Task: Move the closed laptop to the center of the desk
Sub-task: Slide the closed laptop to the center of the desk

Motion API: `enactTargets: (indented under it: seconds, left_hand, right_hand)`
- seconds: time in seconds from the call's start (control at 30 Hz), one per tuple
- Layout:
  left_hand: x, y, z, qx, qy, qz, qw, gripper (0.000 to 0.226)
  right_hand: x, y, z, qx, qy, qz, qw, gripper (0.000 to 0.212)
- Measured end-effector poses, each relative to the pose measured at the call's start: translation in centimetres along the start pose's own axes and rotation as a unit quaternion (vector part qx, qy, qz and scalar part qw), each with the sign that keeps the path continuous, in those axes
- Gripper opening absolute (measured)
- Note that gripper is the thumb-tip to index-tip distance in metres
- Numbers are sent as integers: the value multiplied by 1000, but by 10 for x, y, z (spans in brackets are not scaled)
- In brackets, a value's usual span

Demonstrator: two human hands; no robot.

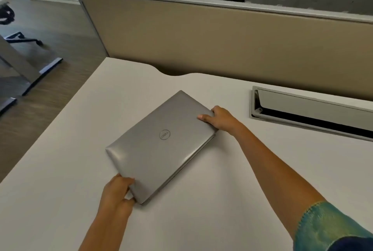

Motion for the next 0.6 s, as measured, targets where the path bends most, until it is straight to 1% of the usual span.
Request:
enactTargets:
  seconds: [0.13, 0.23, 0.4, 0.6]
  left_hand:
    - [19, 35, -32, 43, 24, 48, 998, 46]
    - [42, 59, -57, 63, 48, 78, 994, 58]
    - [86, 98, -95, 77, 115, 140, 980, 55]
    - [142, 138, -133, 105, 181, 232, 950, 60]
  right_hand:
    - [-29, -61, -80, 43, -50, 83, 994, 59]
    - [-51, -116, -141, 82, -94, 115, 986, 57]
    - [-82, -202, -235, 138, -171, 164, 962, 54]
    - [-104, -279, -324, 204, -243, 193, 928, 48]
Point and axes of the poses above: each hand's wrist, its own z-axis towards the middle knuckle, its own x-axis out of the palm, y = z × x, the point moved 4 cm from there along z, towards the middle knuckle, and after that the axes turned 6 degrees about z, right-handed, at the moved point
